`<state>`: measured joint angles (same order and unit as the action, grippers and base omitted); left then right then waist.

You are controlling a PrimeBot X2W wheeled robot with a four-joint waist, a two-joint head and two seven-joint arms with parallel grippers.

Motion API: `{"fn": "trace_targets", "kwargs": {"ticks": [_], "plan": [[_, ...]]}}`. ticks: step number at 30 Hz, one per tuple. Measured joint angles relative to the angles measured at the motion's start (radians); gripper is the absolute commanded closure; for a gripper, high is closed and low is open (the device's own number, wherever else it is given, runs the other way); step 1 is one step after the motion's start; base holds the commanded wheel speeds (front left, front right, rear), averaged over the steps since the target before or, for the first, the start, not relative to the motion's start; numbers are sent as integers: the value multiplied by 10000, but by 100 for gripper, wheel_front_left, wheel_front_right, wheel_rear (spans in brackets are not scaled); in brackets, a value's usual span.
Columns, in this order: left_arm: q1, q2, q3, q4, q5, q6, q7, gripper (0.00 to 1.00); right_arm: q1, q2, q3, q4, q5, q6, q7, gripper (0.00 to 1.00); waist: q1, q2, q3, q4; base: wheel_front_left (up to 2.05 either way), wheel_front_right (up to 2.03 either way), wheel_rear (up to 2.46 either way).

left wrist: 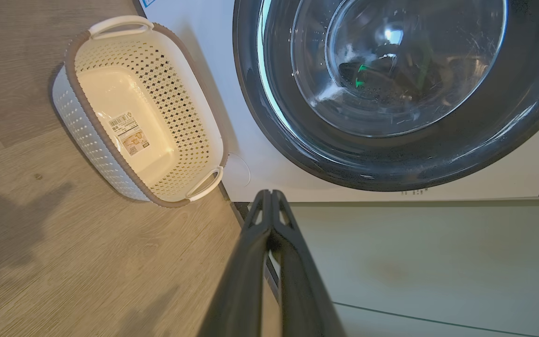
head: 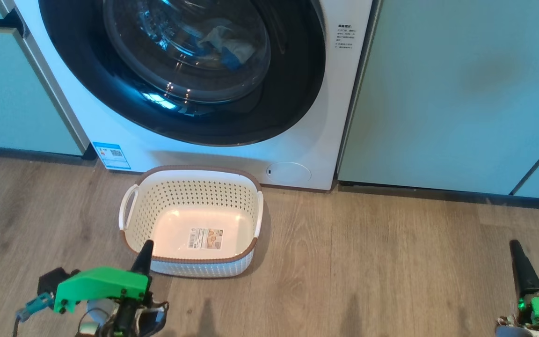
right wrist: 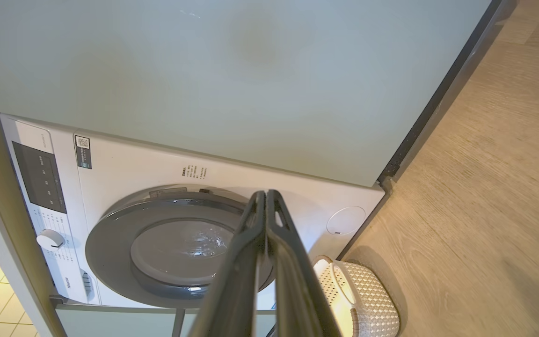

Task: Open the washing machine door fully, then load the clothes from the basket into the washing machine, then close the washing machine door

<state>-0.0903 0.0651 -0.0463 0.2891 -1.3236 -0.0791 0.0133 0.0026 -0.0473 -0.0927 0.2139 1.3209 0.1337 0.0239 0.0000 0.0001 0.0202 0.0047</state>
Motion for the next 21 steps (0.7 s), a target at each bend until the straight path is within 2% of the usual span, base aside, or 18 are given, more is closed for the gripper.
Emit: {"fn": "trace_targets", "kwargs": {"ticks": [21], "plan": [[73, -102, 755, -27, -2080, -274, 587, 100, -368, -35, -17, 399, 2174, 0, 387, 100, 0, 0, -125, -34, 0, 0, 0]]}}
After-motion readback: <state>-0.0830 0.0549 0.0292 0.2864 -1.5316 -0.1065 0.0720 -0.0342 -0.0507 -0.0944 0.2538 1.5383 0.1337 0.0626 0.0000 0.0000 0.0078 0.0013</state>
